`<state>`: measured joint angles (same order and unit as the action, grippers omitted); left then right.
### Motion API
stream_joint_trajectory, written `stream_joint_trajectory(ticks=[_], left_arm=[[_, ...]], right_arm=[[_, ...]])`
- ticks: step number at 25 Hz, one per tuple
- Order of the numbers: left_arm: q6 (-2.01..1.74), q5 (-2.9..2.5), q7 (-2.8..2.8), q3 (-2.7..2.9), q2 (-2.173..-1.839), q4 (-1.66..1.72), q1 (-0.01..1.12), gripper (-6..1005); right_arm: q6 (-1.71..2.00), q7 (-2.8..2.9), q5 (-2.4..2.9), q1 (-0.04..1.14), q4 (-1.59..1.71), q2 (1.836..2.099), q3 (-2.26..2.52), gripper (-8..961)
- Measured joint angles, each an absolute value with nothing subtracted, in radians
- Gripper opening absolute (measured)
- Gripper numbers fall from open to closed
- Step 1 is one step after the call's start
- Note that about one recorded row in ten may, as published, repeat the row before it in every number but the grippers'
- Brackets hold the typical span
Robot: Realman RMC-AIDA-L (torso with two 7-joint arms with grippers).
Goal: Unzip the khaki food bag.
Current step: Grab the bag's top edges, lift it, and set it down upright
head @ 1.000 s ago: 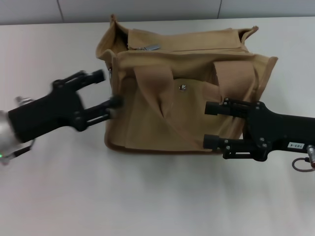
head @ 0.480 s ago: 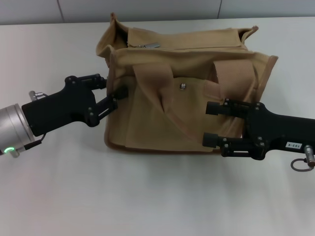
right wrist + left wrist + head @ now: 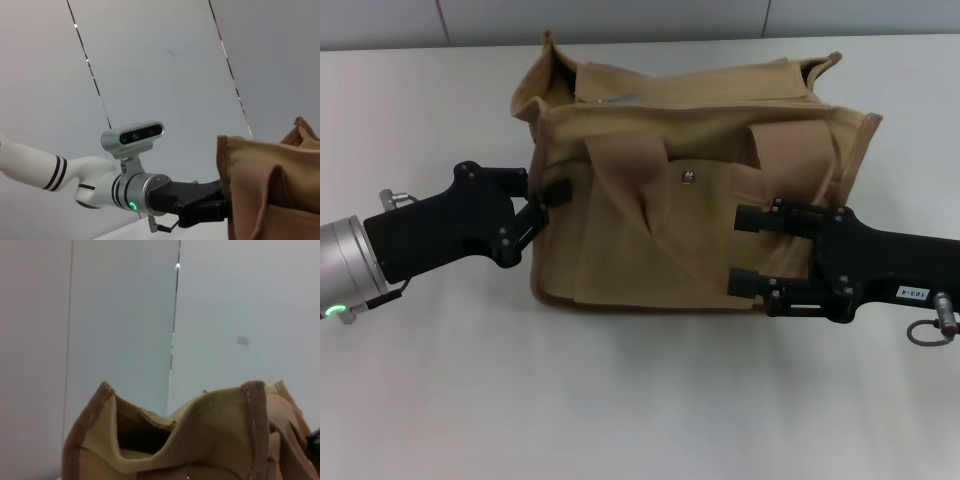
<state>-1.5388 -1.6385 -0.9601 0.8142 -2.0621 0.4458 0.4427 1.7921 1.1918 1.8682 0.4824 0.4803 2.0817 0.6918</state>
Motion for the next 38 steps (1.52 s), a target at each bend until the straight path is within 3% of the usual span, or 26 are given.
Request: stream_joint_trajectory(ticks=[7,12,15,19,20,22,29,38], left_arm=[[-1.538,-1.645,-0.97,0.805,-2.054,0.503,0.438,51],[-1.547,-1.637,-1.052,0.77,-1.994,0.614,0.457,52],[-1.626,-1.583,-1.082,0.753,-1.975,0.639,0.47,52],[-1.681,-1.527,-1.086,0.753,-2.013,0.628,0.478,52],[-1.675,-1.536,-1.061,0.778,-2.063,0.593,0.483,53],[-1.652,-1.54,-1.027,0.818,-2.075,0.551,0.492,53],[-1.53,-1.488,-0.889,0.939,-2.077,0.323,0.572,54],[-1.539,-1.457,-0.881,0.959,-2.079,0.26,0.604,55]], right_arm=[[1.794,1.192,1.832,0.477,0.475,2.083,0.692,832],[1.802,1.284,1.759,0.479,0.521,2.08,0.692,832],[1.786,1.337,1.739,0.477,0.559,2.079,0.682,831],[1.758,1.342,1.733,0.473,0.541,2.08,0.625,831],[1.749,1.338,1.732,0.471,0.531,2.08,0.613,831],[1.739,1.316,1.731,0.464,0.513,2.081,0.594,831],[1.743,0.988,1.624,0.398,0.451,2.086,0.573,831],[1.665,0.029,1.477,0.368,0.137,2.09,0.555,831]])
